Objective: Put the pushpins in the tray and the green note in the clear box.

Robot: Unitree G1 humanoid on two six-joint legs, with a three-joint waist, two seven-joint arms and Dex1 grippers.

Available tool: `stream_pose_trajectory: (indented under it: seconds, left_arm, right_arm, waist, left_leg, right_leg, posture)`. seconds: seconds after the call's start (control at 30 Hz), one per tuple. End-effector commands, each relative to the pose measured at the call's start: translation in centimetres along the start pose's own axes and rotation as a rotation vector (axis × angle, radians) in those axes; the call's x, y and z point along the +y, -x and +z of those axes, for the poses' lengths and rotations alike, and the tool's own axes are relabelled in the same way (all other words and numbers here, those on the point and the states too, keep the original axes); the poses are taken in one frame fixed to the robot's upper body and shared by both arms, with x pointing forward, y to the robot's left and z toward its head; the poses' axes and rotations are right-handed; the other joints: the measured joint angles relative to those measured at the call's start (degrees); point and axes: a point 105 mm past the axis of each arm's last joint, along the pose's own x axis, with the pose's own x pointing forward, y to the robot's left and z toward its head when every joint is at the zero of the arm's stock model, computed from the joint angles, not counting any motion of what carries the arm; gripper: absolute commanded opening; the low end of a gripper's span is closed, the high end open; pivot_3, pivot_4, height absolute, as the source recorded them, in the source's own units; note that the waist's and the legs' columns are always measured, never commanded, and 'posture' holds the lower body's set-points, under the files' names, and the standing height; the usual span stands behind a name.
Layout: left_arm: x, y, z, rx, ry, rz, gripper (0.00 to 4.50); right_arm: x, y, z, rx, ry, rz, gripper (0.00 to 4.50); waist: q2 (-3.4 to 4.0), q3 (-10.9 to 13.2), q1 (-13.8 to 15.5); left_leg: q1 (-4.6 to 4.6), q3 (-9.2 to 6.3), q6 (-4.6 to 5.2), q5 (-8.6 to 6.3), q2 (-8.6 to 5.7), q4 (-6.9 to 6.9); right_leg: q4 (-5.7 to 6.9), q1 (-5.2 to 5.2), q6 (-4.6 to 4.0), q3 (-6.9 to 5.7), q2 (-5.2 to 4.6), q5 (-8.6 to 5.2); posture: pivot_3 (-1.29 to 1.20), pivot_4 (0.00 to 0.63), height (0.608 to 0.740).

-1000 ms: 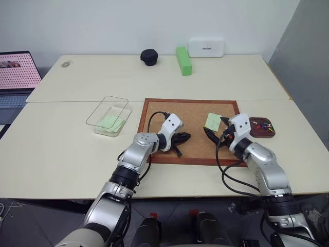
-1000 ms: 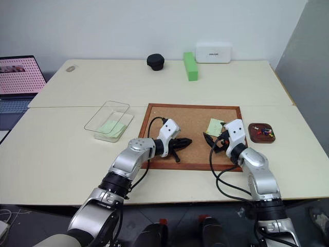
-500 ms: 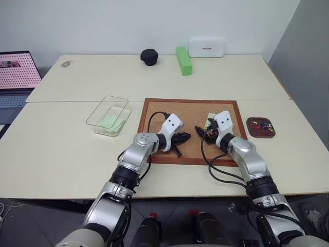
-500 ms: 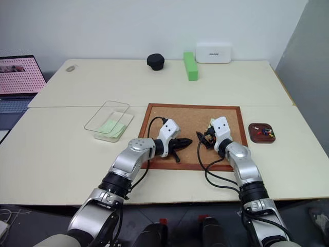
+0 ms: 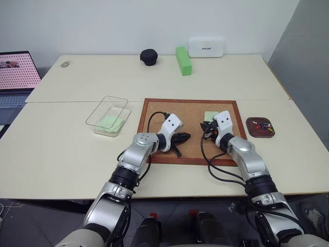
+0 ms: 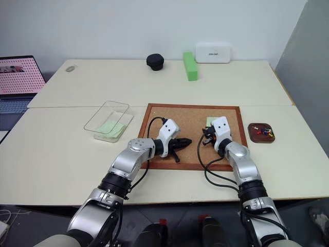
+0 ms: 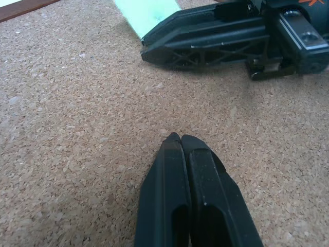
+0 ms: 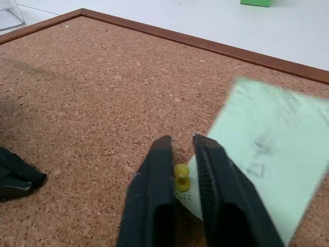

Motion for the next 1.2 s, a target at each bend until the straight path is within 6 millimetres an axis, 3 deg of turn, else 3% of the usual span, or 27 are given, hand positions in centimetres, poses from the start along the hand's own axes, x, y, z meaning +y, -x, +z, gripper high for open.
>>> stream_pose_trajectory:
  seconds: [0.03, 0.2, 0.57, 0.8, 0.97, 1.2]
  left_arm:
    - [-0.7, -0.3, -2.0, 0.074, 0.031, -0.024, 0.0]
    - [-0.6, -0.3, -1.9, 0.072, 0.032, -0.024, 0.0]
    - [-0.6, -0.4, -1.9, 0.069, 0.039, -0.021, 0.0]
    - [-0.6, -0.5, -1.5, 0.053, 0.045, -0.015, 0.0]
    - [0.3, -0.2, 0.7, -0.063, 0.106, 0.022, 0.0]
    - [1.8, 1.2, 4.9, -0.243, 0.298, 0.024, 1.4]
  right_arm:
    - [-0.8, 0.4, 1.0, -0.039, 0.002, -0.032, 0.01]
    - [-0.6, 0.6, 1.2, -0.047, 0.039, -0.022, 0.01]
    - [0.1, 1.9, 6.6, -0.251, 0.178, -0.006, 0.01]
    - [-0.4, 2.2, 7.1, -0.263, 0.223, -0.03, 0.01]
    - [-0.7, 2.5, 6.1, -0.205, 0.401, -0.013, 0.01]
    - [-1.7, 3.3, 6.1, -0.189, 0.542, -0.02, 0.0]
  waist:
    - [0.0, 0.0, 0.0]
    - [0.0, 0.0, 0.0]
    - [0.0, 0.0, 0.0]
    - [0.0, 0.0, 0.0]
    - [-0.01, 0.0, 0.1]
    - [-0.09, 0.1, -0.2]
  left_leg:
    - [0.0, 0.0, 0.0, 0.0, 0.0, 0.0]
    - [0.0, 0.0, 0.0, 0.0, 0.0, 0.0]
    - [-0.01, 0.0, 0.0, 0.0, 0.0, 0.01]
    - [-0.01, 0.0, 0.0, 0.0, -0.01, 0.01]
    - [-0.04, 0.0, 0.0, 0.0, -0.04, 0.02]
    - [-0.06, 0.0, 0.0, 0.0, 0.02, 0.01]
  right_leg:
    - [0.0, 0.0, 0.0, 0.0, 0.0, 0.0]
    - [0.0, 0.0, 0.0, 0.0, 0.0, 0.0]
    - [0.0, -0.01, 0.02, 0.0, 0.0, -0.01]
    - [-0.01, 0.0, 0.01, 0.0, -0.01, 0.0]
    - [-0.03, 0.0, 0.01, -0.01, -0.03, -0.01]
    - [-0.01, -0.07, 0.02, -0.01, 0.02, -0.01]
  posture:
    - [0.0, 0.15, 0.74]
    - [0.0, 0.15, 0.74]
    - [0.0, 0.15, 0.74]
    - [0.0, 0.15, 0.74]
    - [0.0, 0.15, 0.74]
    - [0.0, 0.15, 0.74]
